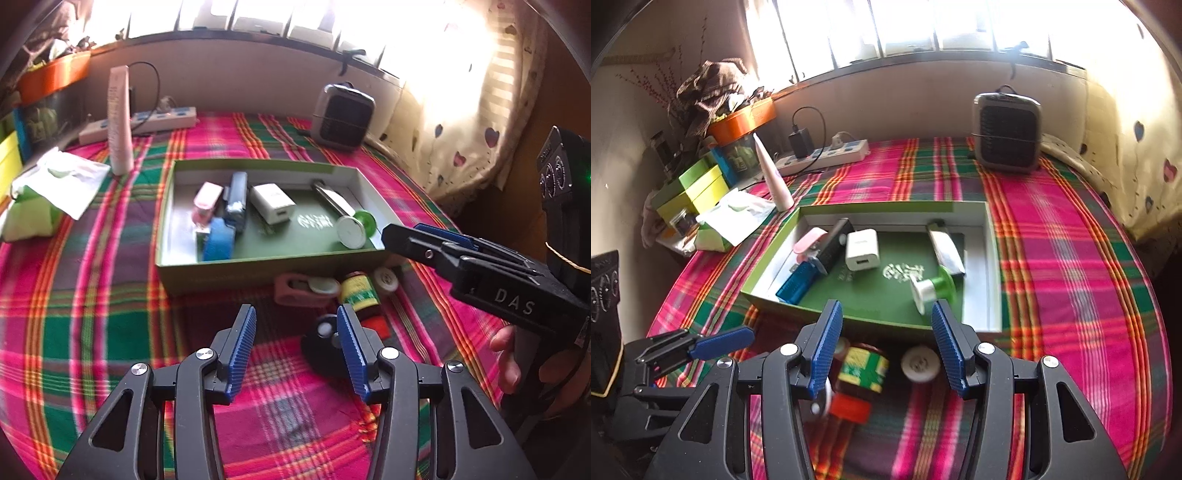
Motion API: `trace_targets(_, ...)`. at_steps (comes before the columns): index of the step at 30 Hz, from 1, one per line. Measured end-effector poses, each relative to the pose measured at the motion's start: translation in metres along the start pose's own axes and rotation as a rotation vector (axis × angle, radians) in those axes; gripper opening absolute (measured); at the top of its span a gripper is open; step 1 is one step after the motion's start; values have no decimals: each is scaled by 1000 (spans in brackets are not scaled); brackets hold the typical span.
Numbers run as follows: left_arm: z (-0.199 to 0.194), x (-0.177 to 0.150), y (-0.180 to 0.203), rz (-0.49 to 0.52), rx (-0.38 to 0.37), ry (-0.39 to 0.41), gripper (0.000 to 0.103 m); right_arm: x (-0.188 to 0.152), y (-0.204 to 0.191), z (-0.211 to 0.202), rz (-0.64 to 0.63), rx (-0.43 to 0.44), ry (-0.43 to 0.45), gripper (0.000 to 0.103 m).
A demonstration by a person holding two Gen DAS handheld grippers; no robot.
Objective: Organize rigid objects
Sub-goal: 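Withdraw both open grippers from the green box, then lower the left gripper around the black round key fob and close it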
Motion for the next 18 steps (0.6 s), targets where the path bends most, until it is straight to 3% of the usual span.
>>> trace_targets(9, 13, -6, 17, 14, -64, -31, 48, -18, 18, -5, 40, -15, -7, 52)
trace_targets(18, 23, -8, 25, 21, -64, -56, 49, -29, 34, -8, 79, -14, -11, 52)
Point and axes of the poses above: each gripper's, at about its wrist camera, not at the fingertips, and z roughly the way its jaws point, y to its right, x to its top, the point moved 4 cm from there along z, roughly the way its jaws point, and after that the axes turned 7 degrees about -y, right-handed, at the moved point
